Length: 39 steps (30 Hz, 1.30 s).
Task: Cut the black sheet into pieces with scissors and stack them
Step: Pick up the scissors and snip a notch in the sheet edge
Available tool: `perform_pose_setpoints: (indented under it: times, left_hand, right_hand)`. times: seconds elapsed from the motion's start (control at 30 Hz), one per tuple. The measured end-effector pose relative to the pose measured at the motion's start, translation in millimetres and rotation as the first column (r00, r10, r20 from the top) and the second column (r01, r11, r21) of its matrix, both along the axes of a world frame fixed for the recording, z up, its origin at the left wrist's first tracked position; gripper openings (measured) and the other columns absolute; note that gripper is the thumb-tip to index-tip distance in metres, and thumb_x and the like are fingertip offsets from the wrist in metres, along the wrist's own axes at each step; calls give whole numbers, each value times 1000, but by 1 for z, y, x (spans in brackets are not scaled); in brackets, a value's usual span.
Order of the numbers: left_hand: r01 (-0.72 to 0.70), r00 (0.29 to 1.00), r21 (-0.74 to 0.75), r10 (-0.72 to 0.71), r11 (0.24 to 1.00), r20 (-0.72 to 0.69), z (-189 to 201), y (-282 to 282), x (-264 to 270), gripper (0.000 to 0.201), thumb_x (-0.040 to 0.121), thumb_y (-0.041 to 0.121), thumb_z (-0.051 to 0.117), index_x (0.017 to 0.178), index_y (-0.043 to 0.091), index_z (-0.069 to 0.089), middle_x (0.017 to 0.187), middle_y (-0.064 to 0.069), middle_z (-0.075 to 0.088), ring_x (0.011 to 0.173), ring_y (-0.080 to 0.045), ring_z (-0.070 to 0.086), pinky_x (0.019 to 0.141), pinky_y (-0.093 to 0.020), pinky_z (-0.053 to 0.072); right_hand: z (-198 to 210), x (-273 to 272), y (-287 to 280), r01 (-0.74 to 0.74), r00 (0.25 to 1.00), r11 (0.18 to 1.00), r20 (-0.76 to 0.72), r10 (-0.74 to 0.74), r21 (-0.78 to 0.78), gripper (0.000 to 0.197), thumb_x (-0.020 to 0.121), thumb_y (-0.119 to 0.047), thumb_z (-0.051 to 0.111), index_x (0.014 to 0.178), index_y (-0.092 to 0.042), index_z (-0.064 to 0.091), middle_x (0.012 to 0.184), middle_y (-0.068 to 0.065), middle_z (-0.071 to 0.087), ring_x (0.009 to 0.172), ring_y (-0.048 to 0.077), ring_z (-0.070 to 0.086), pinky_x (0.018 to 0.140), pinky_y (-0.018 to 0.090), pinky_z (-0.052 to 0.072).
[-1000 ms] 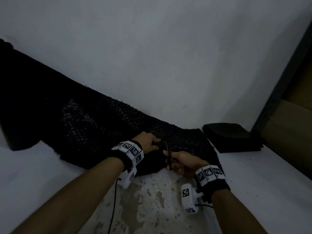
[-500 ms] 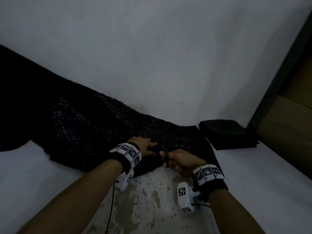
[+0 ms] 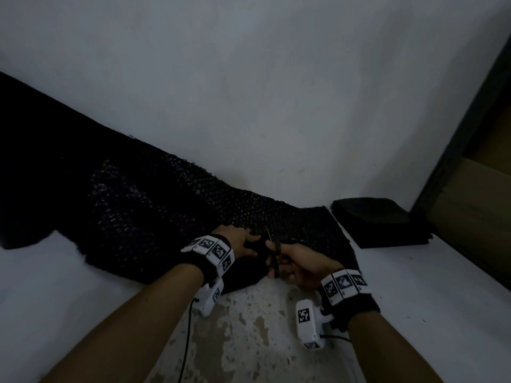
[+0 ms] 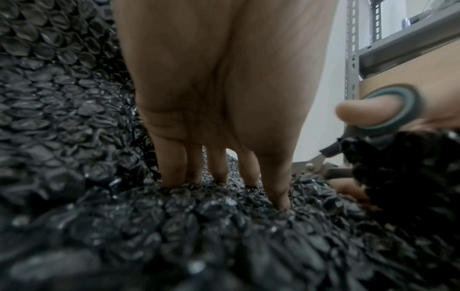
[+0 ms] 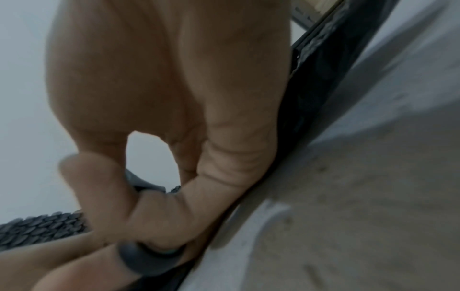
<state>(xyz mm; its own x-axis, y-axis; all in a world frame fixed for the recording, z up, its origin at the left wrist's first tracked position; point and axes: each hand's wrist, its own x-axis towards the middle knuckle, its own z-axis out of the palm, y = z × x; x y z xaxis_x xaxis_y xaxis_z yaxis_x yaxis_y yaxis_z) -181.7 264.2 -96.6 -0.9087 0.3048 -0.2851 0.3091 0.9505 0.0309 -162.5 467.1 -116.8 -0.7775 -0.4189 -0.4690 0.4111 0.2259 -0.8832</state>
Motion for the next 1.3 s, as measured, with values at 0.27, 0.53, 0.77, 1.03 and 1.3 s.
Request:
perform_pose_setpoints:
  times: [0.27,0.53,0.77,1.03,1.3]
  left_hand:
    - [16,1000,36,-16,999,-7,3,-2,2,57,98,57,47,150,47,30,161,5,30,138,-28,41,111,-39,39]
    - [40,999,55,-39,998,-25,0,-3,2,54,97,55,49,149,47,34,153,3,41,131,-30,48,106,-39,43]
    - [51,998,40,-50,998,-32,1,-1,1,54,98,55,47,150,46,34,155,3,38,134,-29,45,106,-38,40]
    - [0,1000,90,-2,996,29,0,-5,2,66,97,56,50,155,41,22,164,3,21,145,-25,32,117,-33,30]
    - [-16,998,218,3,976,58,-2,-7,13,59,99,46,53,153,29,36,154,-1,42,137,-23,44,113,-30,35]
  right_hand:
    - [0,-14,-6,9,1000,1000,-25,-9,-14,50,75,-58,73,80,-9,67,76,16,68,48,12,43,43,19,34]
    - [-2,-26,-6,-16,999,1000,-40,16,-12,52,67,-57,80,81,-9,65,69,15,63,41,10,37,38,20,33]
    - [2,-24,-8,24,995,998,-101,-19,51,34,91,-39,70,76,-8,70,65,13,63,36,11,39,37,20,32]
    - [-5,-20,-5,51,990,996,-132,-42,69,29,91,-36,70,82,-9,68,67,9,61,40,11,36,38,20,31]
    - [-10,1,-2,1,985,1000,-170,-5,-25,26,95,-30,66,90,-5,68,66,9,60,43,10,37,40,20,32]
